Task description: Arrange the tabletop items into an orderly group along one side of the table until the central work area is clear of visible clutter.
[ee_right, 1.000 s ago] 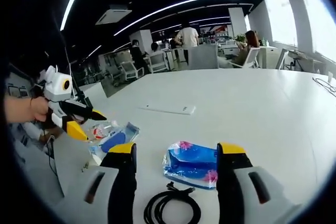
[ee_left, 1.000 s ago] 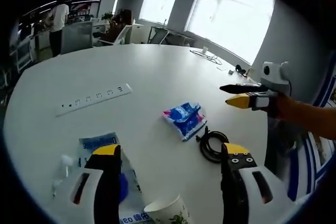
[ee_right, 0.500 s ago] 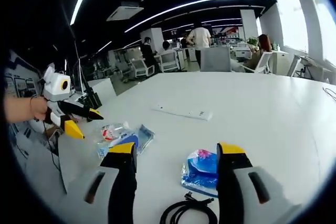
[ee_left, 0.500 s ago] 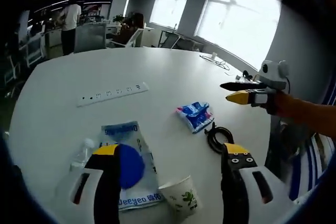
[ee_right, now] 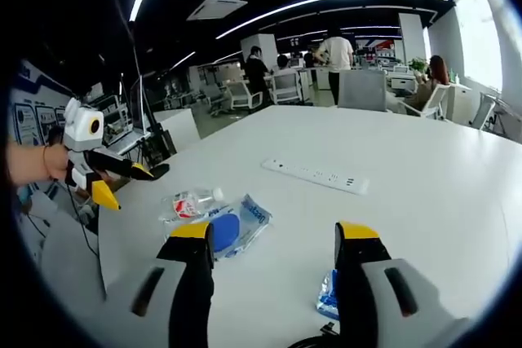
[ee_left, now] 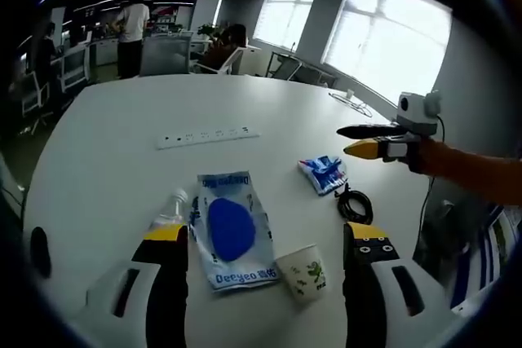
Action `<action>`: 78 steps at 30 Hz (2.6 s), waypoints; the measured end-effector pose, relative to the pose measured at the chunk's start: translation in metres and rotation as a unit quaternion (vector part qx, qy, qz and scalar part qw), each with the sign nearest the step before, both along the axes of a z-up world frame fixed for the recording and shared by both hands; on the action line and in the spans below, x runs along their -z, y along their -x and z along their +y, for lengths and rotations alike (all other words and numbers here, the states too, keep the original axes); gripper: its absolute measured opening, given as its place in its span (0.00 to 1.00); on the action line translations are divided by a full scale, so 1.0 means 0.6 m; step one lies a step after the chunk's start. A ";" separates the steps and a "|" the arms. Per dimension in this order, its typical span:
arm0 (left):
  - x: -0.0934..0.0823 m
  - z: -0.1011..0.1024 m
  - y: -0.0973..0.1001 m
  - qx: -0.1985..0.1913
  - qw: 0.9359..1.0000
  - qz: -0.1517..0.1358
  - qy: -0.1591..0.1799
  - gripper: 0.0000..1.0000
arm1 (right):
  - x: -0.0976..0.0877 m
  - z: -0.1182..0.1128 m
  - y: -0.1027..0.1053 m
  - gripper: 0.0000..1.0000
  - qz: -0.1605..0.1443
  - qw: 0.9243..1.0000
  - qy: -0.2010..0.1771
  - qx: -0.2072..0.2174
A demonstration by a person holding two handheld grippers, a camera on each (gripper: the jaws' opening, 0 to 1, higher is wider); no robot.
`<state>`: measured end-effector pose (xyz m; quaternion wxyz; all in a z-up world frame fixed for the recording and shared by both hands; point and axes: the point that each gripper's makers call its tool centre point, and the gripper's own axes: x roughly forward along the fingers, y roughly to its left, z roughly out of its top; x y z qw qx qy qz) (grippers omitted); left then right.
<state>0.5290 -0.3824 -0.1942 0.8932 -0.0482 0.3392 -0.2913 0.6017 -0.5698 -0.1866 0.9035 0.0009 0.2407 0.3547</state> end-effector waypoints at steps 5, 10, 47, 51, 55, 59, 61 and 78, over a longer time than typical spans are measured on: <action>0.000 0.031 0.011 -0.017 1.000 0.001 0.002 0.79 | 0.005 0.040 -0.008 0.58 0.004 1.000 0.010 -0.028; 0.000 0.059 0.020 -0.036 0.999 0.002 0.006 0.79 | 0.011 0.067 -0.015 0.58 0.008 0.999 0.017 -0.045; 0.047 0.165 0.054 -0.114 0.992 0.029 0.033 0.78 | 0.157 0.200 -0.100 0.54 0.072 0.981 0.082 -0.159; 0.050 0.174 0.050 -0.116 0.992 0.029 0.033 0.78 | 0.174 0.206 -0.106 0.52 0.080 0.979 0.088 -0.167; 0.055 0.179 0.049 -0.120 0.992 0.031 0.033 0.78 | 0.192 0.210 -0.111 0.49 0.087 0.976 0.095 -0.177; 0.061 0.179 0.051 -0.120 0.992 0.035 0.033 0.77 | 0.202 0.214 -0.113 0.44 0.094 0.973 0.099 -0.186; 0.064 0.178 0.053 -0.120 0.992 0.037 0.034 0.77 | 0.208 0.216 -0.113 0.41 0.099 0.972 0.101 -0.190; 0.083 0.167 0.059 -0.115 0.992 0.048 0.036 0.76 | 0.232 0.219 -0.104 0.15 0.115 0.961 0.113 -0.225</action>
